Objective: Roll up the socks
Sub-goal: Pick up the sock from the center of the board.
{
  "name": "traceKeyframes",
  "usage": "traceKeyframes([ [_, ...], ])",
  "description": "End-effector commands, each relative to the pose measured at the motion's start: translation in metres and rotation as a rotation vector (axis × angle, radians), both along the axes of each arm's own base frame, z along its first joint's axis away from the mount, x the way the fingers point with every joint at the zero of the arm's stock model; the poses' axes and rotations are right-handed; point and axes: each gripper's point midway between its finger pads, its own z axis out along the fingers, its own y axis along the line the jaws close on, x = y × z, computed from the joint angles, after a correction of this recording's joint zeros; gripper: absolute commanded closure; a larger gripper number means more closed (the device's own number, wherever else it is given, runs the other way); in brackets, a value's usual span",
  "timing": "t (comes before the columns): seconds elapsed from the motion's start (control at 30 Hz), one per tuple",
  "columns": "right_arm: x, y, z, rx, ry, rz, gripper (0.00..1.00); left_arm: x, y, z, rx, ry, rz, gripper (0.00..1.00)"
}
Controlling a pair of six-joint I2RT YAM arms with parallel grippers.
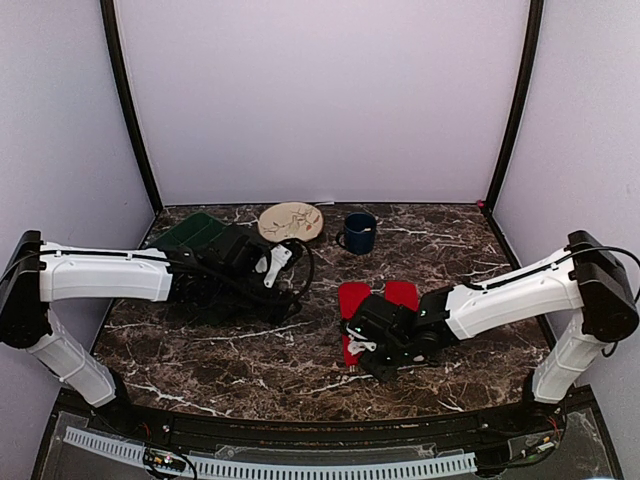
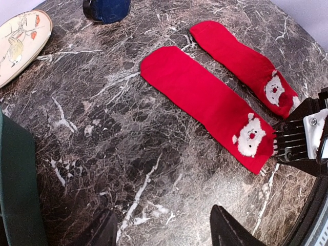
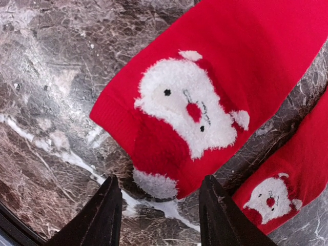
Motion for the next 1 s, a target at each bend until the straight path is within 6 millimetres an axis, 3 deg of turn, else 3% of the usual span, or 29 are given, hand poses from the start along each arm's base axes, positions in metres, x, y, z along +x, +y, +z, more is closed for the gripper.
traceKeyframes([
  [0.0,-0.001,0.004,0.000,-0.021,-0.013,0.048,0.52,-0.001,-0.002,-0.003,-0.018,0.007,0.005,0.37],
  [0.77,-0.019,0.004,-0.020,0.001,0.038,0.187,0.99,-0.009,0.005,-0.019,-0.057,0.021,0.024,0.40],
  [0.97,-0.027,0.028,-0.009,0.065,0.117,0.217,1.00,-0.019,0.006,-0.024,-0.099,0.028,-0.007,0.36],
])
